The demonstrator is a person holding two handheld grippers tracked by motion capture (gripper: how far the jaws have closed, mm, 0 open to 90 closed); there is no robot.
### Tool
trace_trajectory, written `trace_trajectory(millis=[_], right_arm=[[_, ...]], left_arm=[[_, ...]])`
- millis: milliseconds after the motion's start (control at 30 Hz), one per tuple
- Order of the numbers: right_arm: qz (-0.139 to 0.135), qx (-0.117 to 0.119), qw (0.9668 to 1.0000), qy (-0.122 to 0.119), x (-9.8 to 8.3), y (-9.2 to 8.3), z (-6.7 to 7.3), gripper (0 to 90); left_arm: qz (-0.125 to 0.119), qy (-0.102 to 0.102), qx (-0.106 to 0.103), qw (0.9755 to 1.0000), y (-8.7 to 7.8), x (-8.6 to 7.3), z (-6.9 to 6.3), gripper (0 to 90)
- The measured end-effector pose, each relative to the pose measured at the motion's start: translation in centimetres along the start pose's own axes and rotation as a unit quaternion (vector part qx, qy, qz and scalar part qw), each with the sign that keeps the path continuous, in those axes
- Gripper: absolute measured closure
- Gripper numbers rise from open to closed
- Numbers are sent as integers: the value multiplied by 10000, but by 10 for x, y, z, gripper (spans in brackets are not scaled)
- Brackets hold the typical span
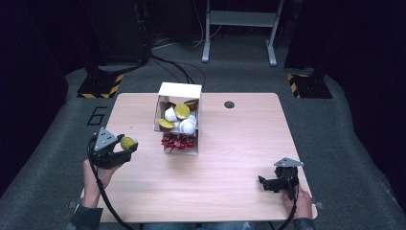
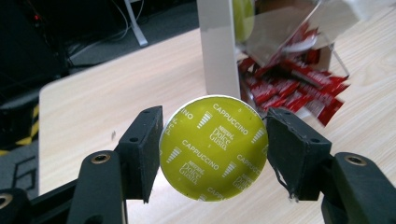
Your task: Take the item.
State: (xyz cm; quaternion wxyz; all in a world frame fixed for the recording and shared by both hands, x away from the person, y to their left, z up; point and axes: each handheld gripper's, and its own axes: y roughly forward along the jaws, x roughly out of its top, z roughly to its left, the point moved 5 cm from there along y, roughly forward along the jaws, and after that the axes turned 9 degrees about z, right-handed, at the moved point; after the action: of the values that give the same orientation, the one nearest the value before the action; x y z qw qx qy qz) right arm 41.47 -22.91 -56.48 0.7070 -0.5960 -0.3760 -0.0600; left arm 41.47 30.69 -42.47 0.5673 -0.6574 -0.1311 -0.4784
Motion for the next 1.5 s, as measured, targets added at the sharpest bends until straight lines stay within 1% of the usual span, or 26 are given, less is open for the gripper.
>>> trace_trajectory(millis=[167, 333, 433, 467, 600, 667, 700, 733, 800, 833, 900, 933, 1067, 1100, 1167, 1200, 1233, 1267, 1300, 1333, 1367, 1500], right_arm=[[2, 4, 10000, -5, 0, 0, 0, 0], [1, 0, 10000, 1, 0, 0, 0, 0], [13, 9, 10000, -33, 0, 0, 0, 0], [3, 4, 10000, -3, 0, 0, 0, 0], [0, 0, 10000, 0, 0, 0, 0, 0], [12, 30, 10000, -37, 0, -1, 0, 0], [9, 15, 10000, -24, 0, 0, 0, 0], [0, 0, 10000, 3, 0, 0, 0, 0], [12, 31, 10000, -34, 0, -1, 0, 0], [1, 0, 10000, -4, 0, 0, 0, 0], [7, 3, 10000, -17, 0, 0, 0, 0], [8, 12, 10000, -17, 0, 0, 0, 0], [1, 0, 10000, 0, 0, 0, 0, 0], [1, -1, 10000, -1, 0, 0, 0, 0], [0, -2, 10000, -1, 0, 0, 0, 0], [1, -1, 10000, 0, 0, 0, 0, 0], [2, 2, 10000, -1, 0, 0, 0, 0], [0, -2, 10000, 0, 0, 0, 0, 0], [0, -1, 10000, 0, 0, 0, 0, 0], [2, 0, 10000, -4, 0, 0, 0, 0], [0, -1, 10000, 0, 0, 0, 0, 0], [22, -5, 10000, -5, 0, 0, 0, 0]], left_arm=[[59, -185, -91, 9998, 11, -20, 5, 386], [171, -338, -177, 9991, 22, -37, 9, 386], [257, -418, -221, 9986, 31, -47, 11, 386], [272, -416, -231, 9985, 32, -49, 11, 386], [376, -522, -284, 9975, 40, -58, 12, 386], [429, -533, -285, 9972, 44, -63, 13, 386], [442, -570, -304, 9969, 46, -65, 13, 386], [482, -577, -329, 9966, 47, -67, 13, 386], [520, -598, -344, 9963, 51, -71, 14, 386], [563, -596, -362, 9960, 52, -73, 14, 386], [585, -604, -345, 9959, 55, -76, 15, 386], [631, -649, -386, 9951, 57, -78, 15, 386], [811, -669, -405, 9936, 65, -86, 17, 386], [873, -688, -415, 9929, 68, -88, 17, 386], [985, -640, -412, 9922, 71, -90, 18, 386], [924, -737, -451, 9920, 73, -89, 18, 386], [976, -694, -464, 9917, 73, -89, 18, 386], [980, -688, -450, 9918, 73, -88, 18, 386], [1021, -705, -469, 9912, 74, -87, 17, 385], [1045, -678, -468, 9911, 74, -86, 18, 385], [1100, -729, -544, 9898, 75, -86, 19, 384], [1212, -777, -606, 9877, 78, -82, 22, 377]])
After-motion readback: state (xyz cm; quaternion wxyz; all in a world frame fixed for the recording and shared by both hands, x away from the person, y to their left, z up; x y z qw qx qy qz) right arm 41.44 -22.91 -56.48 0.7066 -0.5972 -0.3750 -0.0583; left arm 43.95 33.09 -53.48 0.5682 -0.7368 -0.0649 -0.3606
